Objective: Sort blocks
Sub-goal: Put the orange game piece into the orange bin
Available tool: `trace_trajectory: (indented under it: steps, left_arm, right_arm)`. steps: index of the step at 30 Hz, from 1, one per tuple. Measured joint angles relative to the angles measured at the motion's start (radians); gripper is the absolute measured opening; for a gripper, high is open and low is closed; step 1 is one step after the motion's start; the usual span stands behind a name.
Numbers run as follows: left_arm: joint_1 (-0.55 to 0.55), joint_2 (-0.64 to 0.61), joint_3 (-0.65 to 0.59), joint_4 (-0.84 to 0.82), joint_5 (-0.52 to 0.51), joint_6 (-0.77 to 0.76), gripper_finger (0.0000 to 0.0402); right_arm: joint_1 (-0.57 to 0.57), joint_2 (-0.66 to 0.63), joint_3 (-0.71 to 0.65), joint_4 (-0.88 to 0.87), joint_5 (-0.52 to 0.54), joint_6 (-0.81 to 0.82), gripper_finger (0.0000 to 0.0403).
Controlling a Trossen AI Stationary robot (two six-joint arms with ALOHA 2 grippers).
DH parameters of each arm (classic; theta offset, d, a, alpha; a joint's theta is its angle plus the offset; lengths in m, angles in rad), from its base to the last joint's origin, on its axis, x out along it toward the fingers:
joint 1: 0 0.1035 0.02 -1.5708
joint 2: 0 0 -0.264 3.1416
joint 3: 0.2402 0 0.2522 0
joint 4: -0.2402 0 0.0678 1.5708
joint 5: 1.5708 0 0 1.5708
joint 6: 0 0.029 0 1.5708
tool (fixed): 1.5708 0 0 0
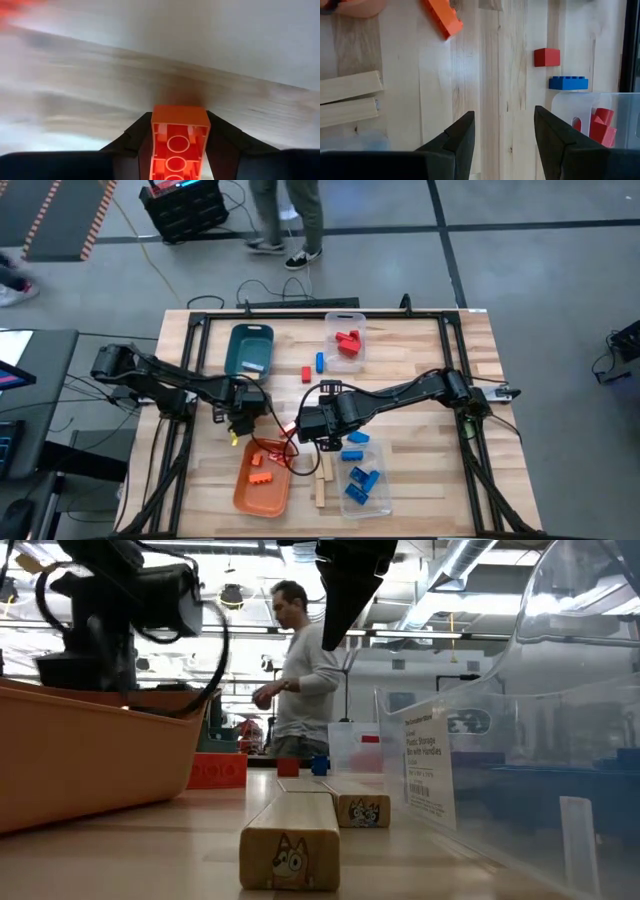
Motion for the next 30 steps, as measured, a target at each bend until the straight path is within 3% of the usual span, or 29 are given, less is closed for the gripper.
trace_trajectory:
  steps: [14,20,25,30]
  left_arm:
    - [0.013,-0.309,0.077,-0.001,0.028,-0.19,0.0131]
    - [0.068,-0.401,0.077,-0.002,-0.035,-0.331,0.0132]
    - [0.062,-0.448,0.077,0.028,0.192,-0.463,0.0134]
    - [0.001,-0.473,0.078,0.236,0.437,-0.688,0.0136]
  right_arm:
    - [-0.001,0.0,0.0,-0.002,0.0,0.0,0.0177]
    - [-0.009,0.0,0.0,0.013,0.0,0.0,0.0177]
    - [-0.009,0.0,0.0,0.004,0.0,0.0,0.0177]
    - [-0.016,0.0,0.0,-0.061,-0.001,0.005,0.0177]
